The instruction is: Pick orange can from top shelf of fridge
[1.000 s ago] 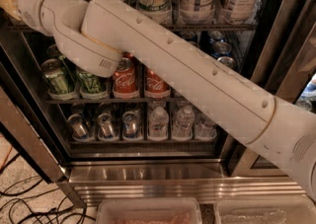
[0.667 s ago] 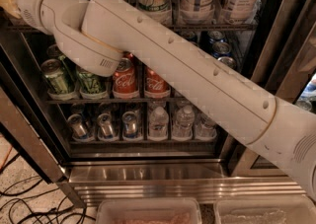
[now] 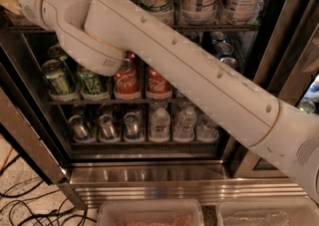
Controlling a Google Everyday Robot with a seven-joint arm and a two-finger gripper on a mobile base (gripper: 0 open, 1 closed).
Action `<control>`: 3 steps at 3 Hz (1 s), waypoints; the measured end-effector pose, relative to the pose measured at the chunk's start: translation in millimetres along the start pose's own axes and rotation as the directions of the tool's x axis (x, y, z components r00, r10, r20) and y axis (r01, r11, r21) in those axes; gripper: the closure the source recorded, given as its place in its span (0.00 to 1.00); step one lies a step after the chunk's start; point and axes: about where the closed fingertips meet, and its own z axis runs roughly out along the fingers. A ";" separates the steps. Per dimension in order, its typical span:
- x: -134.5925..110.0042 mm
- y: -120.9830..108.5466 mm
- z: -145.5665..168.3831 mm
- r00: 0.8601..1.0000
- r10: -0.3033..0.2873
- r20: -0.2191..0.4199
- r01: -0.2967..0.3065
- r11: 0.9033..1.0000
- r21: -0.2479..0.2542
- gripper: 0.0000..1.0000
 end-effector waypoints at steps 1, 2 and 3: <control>-6.4 -1.1 -3.9 1.000 -0.008 0.019 0.007 1.000 0.005 1.00; -12.5 0.7 -14.0 0.999 -0.010 0.035 0.009 1.000 0.009 1.00; -14.6 6.7 -27.3 0.999 -0.008 0.034 0.008 1.000 0.002 1.00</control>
Offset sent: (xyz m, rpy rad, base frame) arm -0.0270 -0.0220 0.0076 0.0403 -0.0425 -0.0124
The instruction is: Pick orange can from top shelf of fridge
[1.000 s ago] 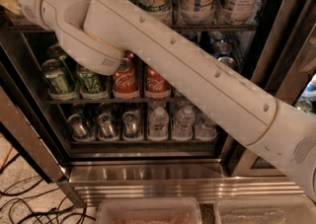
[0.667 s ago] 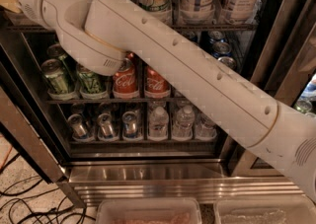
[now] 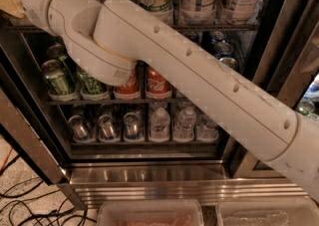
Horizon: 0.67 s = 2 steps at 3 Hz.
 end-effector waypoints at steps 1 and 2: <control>1.9 8.2 -18.1 1.000 0.012 -0.013 -0.012 1.000 -0.009 1.00; 0.3 17.3 -35.2 1.000 0.010 -0.020 -0.011 1.000 -0.020 1.00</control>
Offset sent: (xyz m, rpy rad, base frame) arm -0.0556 -0.0310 -0.0194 -0.0265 0.0259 0.0231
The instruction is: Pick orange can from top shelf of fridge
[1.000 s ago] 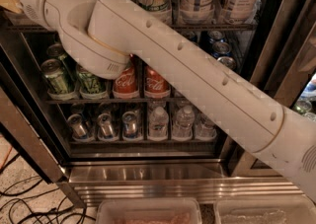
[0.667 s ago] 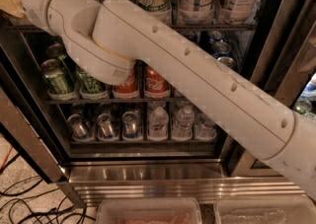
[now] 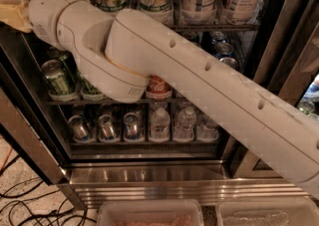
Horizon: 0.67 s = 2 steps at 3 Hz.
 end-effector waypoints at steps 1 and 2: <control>-2.0 6.1 -15.5 1.000 -0.007 -0.007 0.007 1.000 -0.001 1.00; -2.6 13.9 -29.7 1.000 -0.018 -0.020 0.018 1.000 -0.010 1.00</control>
Offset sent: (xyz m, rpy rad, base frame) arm -0.0460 -0.0293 -0.0104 -0.0508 0.0016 0.0048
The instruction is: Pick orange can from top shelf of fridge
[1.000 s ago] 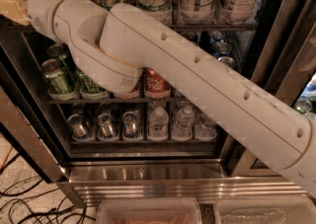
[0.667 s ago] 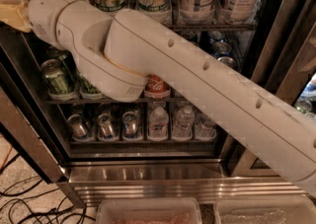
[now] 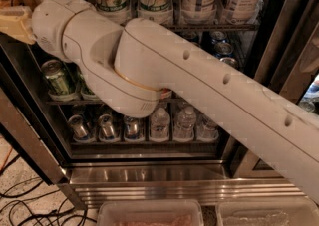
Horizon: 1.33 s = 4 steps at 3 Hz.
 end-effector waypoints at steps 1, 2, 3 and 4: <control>2.9 11.6 -14.4 1.000 -0.013 -0.019 0.012 1.000 -0.028 1.00; 11.7 30.9 -25.6 0.999 0.006 -0.038 -0.010 0.995 -0.097 1.00; 17.9 56.0 -34.9 0.997 0.047 -0.066 -0.059 0.979 -0.193 1.00; 33.7 40.5 -65.4 0.986 0.107 -0.128 -0.138 0.957 -0.256 1.00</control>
Offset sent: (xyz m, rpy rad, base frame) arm -0.0423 -0.0330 -0.0195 -0.0791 0.0727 0.1969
